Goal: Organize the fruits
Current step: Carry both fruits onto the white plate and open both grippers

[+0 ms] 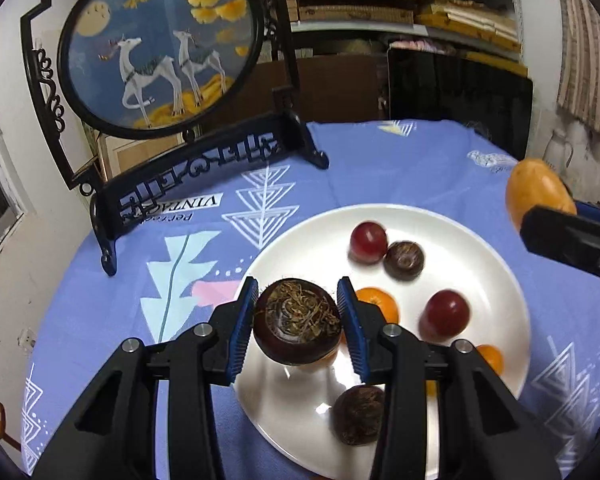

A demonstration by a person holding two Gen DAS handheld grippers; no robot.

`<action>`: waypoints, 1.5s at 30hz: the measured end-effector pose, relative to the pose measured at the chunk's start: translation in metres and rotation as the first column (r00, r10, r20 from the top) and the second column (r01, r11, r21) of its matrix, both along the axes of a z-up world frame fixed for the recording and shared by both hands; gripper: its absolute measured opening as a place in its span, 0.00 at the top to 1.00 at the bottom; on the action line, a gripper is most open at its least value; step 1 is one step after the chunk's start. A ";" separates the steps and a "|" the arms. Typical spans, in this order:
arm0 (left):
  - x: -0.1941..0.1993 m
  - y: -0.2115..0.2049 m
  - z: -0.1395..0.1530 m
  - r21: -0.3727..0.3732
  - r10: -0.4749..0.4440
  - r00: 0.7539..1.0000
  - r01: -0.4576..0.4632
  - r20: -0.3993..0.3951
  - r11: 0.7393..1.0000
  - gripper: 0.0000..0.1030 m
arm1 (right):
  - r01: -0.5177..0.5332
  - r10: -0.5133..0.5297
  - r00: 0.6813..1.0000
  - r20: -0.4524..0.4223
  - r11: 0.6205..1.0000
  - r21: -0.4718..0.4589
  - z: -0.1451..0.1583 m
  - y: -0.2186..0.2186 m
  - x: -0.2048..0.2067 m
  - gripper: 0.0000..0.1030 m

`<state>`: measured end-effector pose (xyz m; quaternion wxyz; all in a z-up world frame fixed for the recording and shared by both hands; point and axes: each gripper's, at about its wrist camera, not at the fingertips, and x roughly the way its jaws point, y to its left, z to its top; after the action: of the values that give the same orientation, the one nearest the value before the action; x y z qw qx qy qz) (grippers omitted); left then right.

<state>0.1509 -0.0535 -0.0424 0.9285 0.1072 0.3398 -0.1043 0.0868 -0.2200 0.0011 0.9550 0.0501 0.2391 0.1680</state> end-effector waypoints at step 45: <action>0.004 -0.005 -0.017 0.040 -0.016 1.000 0.017 -0.026 0.999 0.61 | 0.045 -0.050 0.995 -0.081 0.997 -0.064 -0.030 0.003 0.021 0.59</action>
<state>0.1552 -0.0587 -0.0591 0.9208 0.1274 0.3530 -0.1064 0.1082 -0.2165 -0.0290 0.9492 0.0329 0.2821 0.1354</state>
